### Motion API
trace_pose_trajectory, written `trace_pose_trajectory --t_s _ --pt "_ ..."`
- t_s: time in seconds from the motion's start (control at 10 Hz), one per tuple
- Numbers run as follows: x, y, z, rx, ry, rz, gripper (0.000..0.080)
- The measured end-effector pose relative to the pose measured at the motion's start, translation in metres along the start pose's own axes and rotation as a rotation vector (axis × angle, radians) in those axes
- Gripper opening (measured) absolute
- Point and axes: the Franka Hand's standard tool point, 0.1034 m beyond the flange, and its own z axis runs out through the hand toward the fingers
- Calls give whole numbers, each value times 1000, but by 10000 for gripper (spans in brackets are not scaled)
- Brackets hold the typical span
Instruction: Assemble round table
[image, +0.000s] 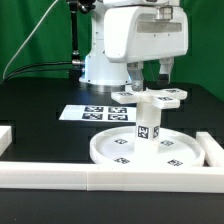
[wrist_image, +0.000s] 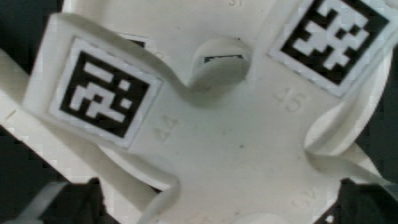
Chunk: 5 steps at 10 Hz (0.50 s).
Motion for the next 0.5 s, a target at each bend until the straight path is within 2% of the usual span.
trace_pose_trajectory --t_s 0.3,0.5 --pt "-7 3 1 -10 -27 -269 648" --pt "-8 3 3 -11 -34 -305 648"
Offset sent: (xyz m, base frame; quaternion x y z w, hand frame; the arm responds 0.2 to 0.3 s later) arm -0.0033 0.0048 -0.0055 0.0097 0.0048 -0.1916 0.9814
